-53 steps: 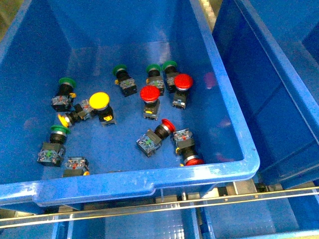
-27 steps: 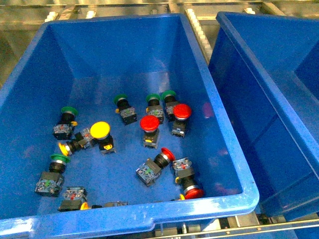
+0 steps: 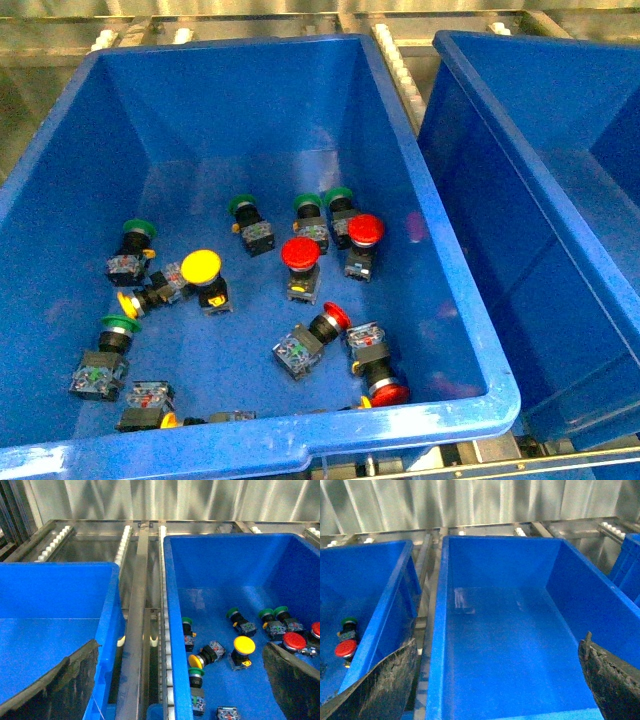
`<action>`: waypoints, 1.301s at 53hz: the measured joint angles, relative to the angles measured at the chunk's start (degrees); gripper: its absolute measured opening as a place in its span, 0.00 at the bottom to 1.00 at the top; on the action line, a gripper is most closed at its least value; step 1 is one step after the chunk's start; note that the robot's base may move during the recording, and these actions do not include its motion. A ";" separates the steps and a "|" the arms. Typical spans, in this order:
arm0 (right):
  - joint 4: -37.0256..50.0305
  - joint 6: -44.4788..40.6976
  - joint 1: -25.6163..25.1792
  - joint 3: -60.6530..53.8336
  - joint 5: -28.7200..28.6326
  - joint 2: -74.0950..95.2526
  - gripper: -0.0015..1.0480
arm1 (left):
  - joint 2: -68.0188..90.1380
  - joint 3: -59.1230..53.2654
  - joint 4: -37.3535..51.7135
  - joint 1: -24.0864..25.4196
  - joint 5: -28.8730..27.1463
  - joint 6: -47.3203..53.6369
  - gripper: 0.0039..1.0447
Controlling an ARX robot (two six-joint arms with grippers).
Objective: Pick red and yellow buttons and place in box
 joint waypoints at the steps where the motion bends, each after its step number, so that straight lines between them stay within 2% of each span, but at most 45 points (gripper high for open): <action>1: 0.00 0.00 0.00 0.00 0.00 0.00 0.93 | 0.00 0.00 0.00 0.00 0.00 0.00 0.93; 36: 0.00 -0.02 0.00 0.00 0.00 0.00 0.93 | 0.13 0.09 -0.15 0.04 0.39 -0.11 0.93; 38: 0.00 0.00 0.00 0.00 0.00 0.00 0.93 | 2.45 1.77 -5.05 1.14 4.85 -1.53 0.93; 41: 0.00 -0.02 0.00 0.00 0.00 0.00 0.93 | 12.02 8.61 -19.87 1.01 13.51 -5.53 0.93; 44: 0.00 -0.02 0.00 0.00 -0.13 -0.02 0.93 | 20.15 13.70 -28.46 -1.07 16.55 -8.48 0.93; 47: 0.00 0.00 0.00 0.00 -0.15 0.00 0.93 | 25.66 16.59 -31.10 -3.48 16.17 -9.99 0.93; 57: 0.00 -0.02 0.00 0.00 -0.13 -0.02 0.93 | 35.54 24.41 -27.10 -4.74 13.51 -9.42 0.93; 69: 0.00 0.00 0.00 0.00 -0.11 0.00 0.93 | 47.80 31.74 -17.64 -4.70 10.88 -0.31 0.93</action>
